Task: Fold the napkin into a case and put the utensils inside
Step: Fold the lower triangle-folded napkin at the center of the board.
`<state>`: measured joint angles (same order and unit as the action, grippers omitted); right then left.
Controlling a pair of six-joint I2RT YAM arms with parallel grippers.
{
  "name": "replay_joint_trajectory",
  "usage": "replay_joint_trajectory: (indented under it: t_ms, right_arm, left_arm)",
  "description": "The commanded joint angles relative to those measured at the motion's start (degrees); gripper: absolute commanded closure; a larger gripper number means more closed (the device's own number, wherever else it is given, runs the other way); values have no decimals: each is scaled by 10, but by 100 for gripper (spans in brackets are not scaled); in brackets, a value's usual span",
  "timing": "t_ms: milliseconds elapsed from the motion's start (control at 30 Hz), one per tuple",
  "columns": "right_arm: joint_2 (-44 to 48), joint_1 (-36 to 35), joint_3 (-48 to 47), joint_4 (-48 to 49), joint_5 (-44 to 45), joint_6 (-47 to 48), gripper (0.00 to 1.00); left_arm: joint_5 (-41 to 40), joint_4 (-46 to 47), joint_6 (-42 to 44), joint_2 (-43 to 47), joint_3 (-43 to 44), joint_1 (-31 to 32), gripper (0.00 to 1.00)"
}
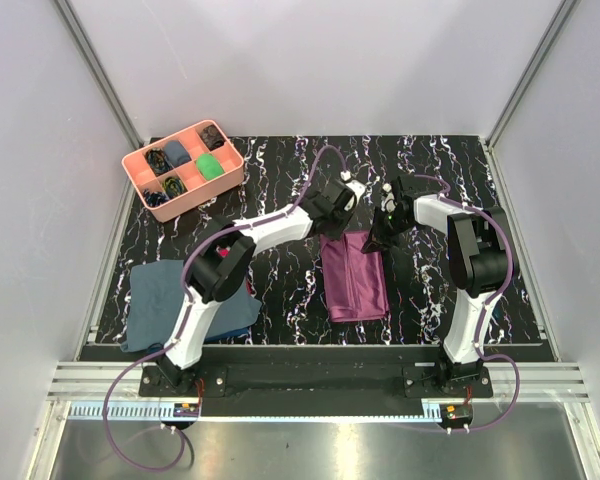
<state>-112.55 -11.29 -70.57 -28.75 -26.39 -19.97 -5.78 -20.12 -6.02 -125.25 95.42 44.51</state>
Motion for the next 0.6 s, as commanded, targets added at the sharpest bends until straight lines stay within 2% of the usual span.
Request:
replay_joint_trajectory:
  t_ms: [0, 100, 133, 200, 267, 333, 400, 433, 500, 567]
  right_arm:
    - [6, 0, -1, 1, 6, -2, 91]
    - [4, 0, -4, 1, 4, -4, 91]
    - [6, 0, -5, 2, 3, -4, 92]
    - [8, 1, -5, 0, 4, -4, 91]
    - [11, 0, -6, 2, 3, -5, 91]
    - [15, 1, -11, 0, 0, -6, 90]
    - [18, 1, -17, -3, 0, -5, 89]
    - [24, 1, -26, -13, 1, -3, 89]
    - [34, 1, -33, -21, 6, -4, 87]
    - [51, 1, -41, -33, 10, -5, 78]
  left_arm:
    - [13, 8, 3, -12, 28, -2, 100]
    - [17, 7, 2, -17, 36, -2, 100]
    - [17, 5, -1, -17, 42, -2, 97]
    - [15, -7, -7, -15, 49, -2, 86]
    - [11, -12, -24, -2, 53, -2, 66]
    - [16, -14, -43, 22, 50, -2, 54]
    - [17, -23, -56, 41, 50, -2, 51]
    - [23, -26, -71, 65, 45, -2, 45]
    - [20, -30, -89, 90, 31, -1, 43]
    - [7, -31, -111, 129, -5, -1, 43]
